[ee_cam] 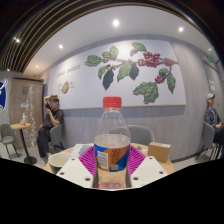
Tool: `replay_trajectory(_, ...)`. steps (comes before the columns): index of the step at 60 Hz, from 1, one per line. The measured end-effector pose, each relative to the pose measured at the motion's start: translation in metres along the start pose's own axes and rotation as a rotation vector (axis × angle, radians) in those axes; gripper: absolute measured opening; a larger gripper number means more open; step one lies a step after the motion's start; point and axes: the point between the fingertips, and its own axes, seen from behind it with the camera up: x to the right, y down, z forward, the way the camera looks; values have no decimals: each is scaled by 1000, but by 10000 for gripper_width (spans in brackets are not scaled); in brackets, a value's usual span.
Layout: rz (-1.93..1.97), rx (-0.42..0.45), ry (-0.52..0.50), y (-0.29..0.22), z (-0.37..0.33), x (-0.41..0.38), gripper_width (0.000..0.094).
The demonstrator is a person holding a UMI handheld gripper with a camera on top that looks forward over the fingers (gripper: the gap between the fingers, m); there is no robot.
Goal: Pour water
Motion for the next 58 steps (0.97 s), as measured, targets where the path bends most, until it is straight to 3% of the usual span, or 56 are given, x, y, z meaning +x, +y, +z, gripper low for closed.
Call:
replay_trajectory(7, -28, -8, -11, -2, 3, 6, 399)
replay_trajectory(13, -53, -18, -13, -2, -1, -2, 488)
replay_trajectory(16, -75, -32, -23, -6, -3, 1, 576)
replay_trajectory(20, -116, -58, -37, -3, -8, -1, 873)
replay_trajectory(23, -132, -58, -21, -5, -14, 2, 817)
replay_trajectory(32, -133, -78, 17, -7, -45, 13, 857)
replay_trajectory(58, 55, -177, -78, 23, -213, -1, 850)
